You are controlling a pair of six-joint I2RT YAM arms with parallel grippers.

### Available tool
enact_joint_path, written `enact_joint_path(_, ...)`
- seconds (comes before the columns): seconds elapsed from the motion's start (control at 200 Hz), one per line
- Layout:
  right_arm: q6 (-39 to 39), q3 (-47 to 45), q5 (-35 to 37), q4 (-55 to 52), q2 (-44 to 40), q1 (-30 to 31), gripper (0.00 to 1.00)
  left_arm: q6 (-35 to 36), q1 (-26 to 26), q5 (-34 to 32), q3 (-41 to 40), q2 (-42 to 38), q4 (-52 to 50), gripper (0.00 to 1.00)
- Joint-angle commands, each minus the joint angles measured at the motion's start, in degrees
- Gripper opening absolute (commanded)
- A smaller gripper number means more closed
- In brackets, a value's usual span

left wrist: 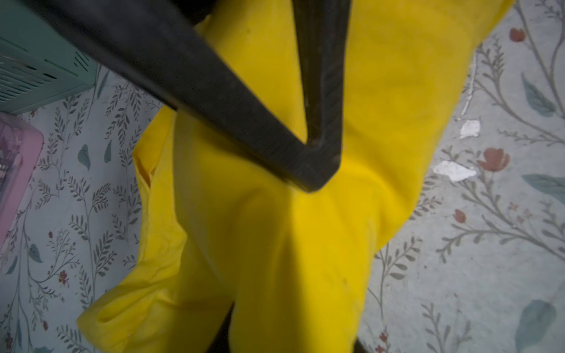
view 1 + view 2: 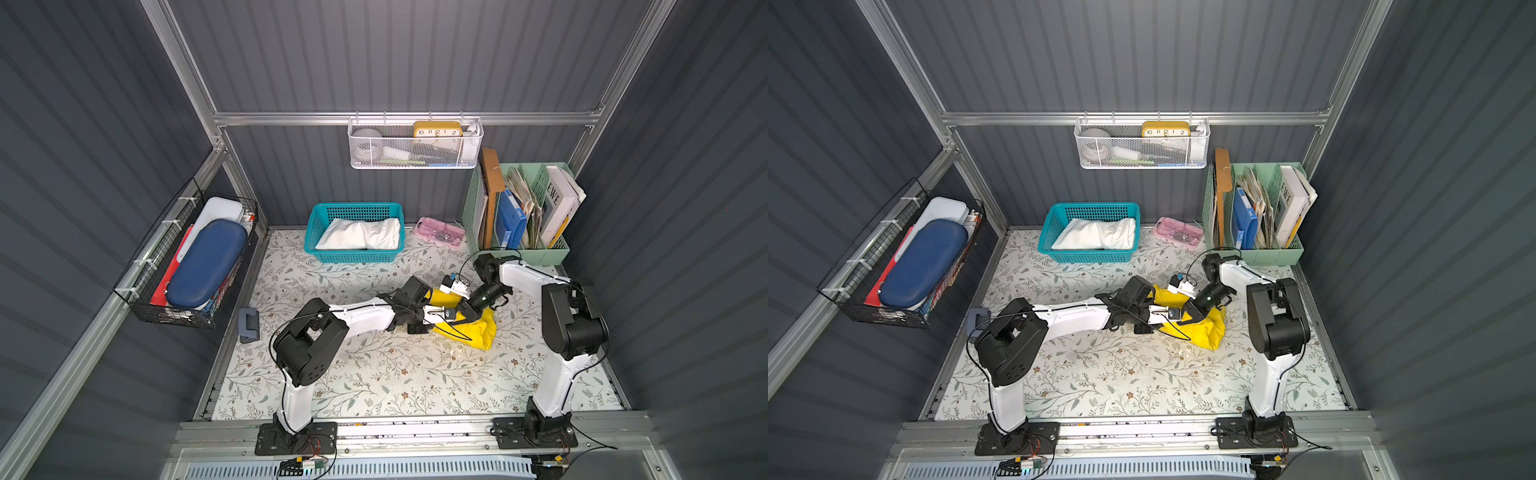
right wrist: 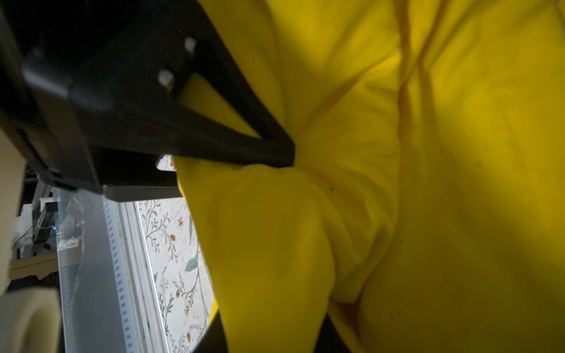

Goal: Roll up the shorts
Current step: Roll the shorts at the center of the board.

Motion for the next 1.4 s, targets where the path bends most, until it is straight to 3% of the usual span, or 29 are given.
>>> enact_joint_path(0.0,2.38,-2.14,0.85,6.25,-4.01,0.16,0.25,-0.83,0.24,1.02,1.46,2.37,-6.53,0.16)
enact_joint_path(0.11,3.86,-4.35,2.88,10.40,-6.65,-0.32,0.31,-1.13,0.37,0.41,3.01,3.10,-9.27,0.00)
enact_joint_path(0.13,4.17,-4.70,3.31,11.19,-7.16,-0.43,0.44,-1.26,0.33,0.43,3.22,3.19,-9.91,0.00)
enact_joint_path(0.135,4.25,-4.81,3.42,11.40,-7.35,-0.45,0.51,-1.23,0.33,0.38,3.32,3.21,-10.09,0.00)
enact_joint_path(0.145,4.31,-5.05,3.56,11.77,-7.61,-0.52,0.81,-1.31,0.33,0.30,3.43,3.23,-10.43,0.00)
enact_joint_path(0.15,4.41,-5.16,3.68,11.99,-7.66,-0.53,0.90,-1.34,0.33,0.27,3.46,3.23,-10.57,0.00)
enact_joint_path(0.16,4.60,-5.36,4.00,12.55,-8.06,-0.61,0.97,-1.36,0.39,0.25,3.58,3.26,-10.86,0.00)
enact_joint_path(0.175,5.04,-5.75,4.40,13.15,-8.51,-0.74,0.99,-1.51,0.41,0.09,3.78,3.26,-11.38,0.00)
enact_joint_path(0.34,6.90,-9.96,5.32,20.97,-14.39,-2.03,0.99,-2.72,0.72,-1.44,3.76,2.41,-15.27,0.00)
enact_joint_path(0.64,10.91,-16.23,14.44,31.19,-25.75,-3.61,0.99,-6.14,2.80,-3.02,8.88,1.26,-27.12,0.00)
enact_joint_path(0.79,10.31,-18.89,13.72,32.98,-30.86,-3.71,0.99,-7.46,4.46,-2.44,11.16,1.03,-31.47,0.00)
enact_joint_path(1.031,17.54,-25.60,24.00,45.29,-38.84,-3.77,0.99,-9.20,8.21,-0.62,13.96,1.03,-36.37,0.00)
enact_joint_path(1.206,15.03,-31.06,18.36,51.41,-45.36,-3.32,0.99,-9.85,10.11,1.67,16.66,2.84,-38.33,0.01)
enact_joint_path(1.296,16.41,-30.70,17.17,51.06,-45.86,-2.45,0.99,-9.97,10.52,3.38,20.46,6.40,-42.09,0.01)
enact_joint_path(1.396,13.00,-30.66,15.89,49.52,-45.90,-0.41,0.99,-10.10,10.71,4.89,26.10,11.54,-48.03,0.02)
